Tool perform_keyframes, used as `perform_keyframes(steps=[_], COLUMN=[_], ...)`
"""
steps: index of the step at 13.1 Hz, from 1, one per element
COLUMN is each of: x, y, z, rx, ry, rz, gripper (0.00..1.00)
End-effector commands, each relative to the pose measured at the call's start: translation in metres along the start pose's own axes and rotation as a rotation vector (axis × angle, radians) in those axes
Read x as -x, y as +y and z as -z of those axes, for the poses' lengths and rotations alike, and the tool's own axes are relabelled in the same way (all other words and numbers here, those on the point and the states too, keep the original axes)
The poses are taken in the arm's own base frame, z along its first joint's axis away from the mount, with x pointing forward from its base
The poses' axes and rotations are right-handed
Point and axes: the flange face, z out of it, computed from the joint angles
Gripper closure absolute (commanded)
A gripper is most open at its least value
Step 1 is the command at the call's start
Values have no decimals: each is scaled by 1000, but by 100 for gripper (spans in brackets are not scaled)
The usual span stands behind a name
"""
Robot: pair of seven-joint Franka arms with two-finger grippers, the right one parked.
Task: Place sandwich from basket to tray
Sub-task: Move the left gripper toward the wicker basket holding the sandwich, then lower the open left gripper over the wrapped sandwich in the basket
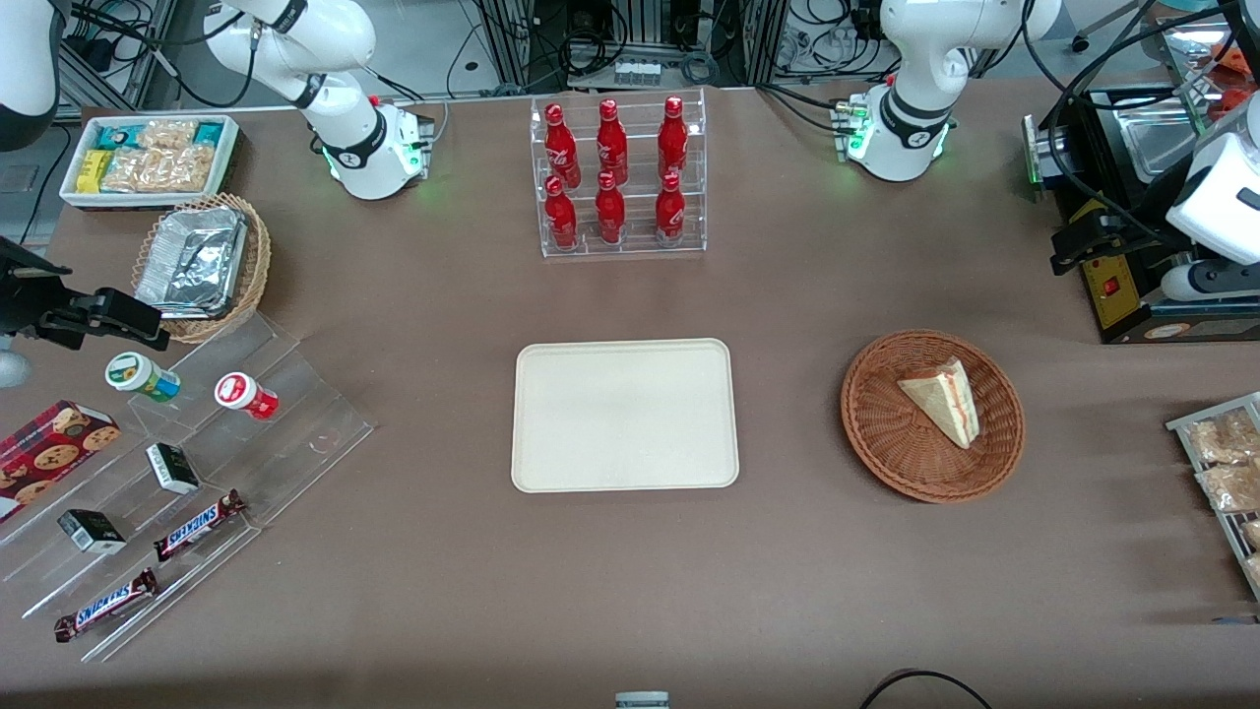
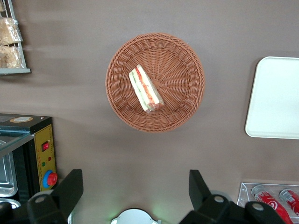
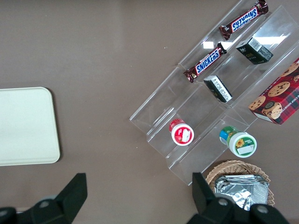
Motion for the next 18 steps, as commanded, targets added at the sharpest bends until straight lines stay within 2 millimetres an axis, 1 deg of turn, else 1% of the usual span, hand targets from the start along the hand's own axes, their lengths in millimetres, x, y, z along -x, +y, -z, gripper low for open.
perform_keyframes(steps=[1, 2, 3, 4, 5, 8, 10, 12, 14, 16, 18], x=[-2, -4, -6, -11, -11, -8, -10, -7, -5, 0, 0], y=[5, 4, 6, 6, 5, 4, 5, 5, 4, 1, -1], z=[2, -2, -11, -26, -47, -111, -143, -170, -188, -211, -225], rx=[-1, -6, -3, 0, -8, -4, 6, 11, 14, 18, 22], ry=[-10, -11, -16, -19, -26, 50, 74, 80, 76, 80, 88], rz=[-10, -11, -16, -9, -3, 65, 198, 317, 368, 405, 424], gripper=[0, 0, 0, 0, 0, 0, 0, 0, 0, 0, 0])
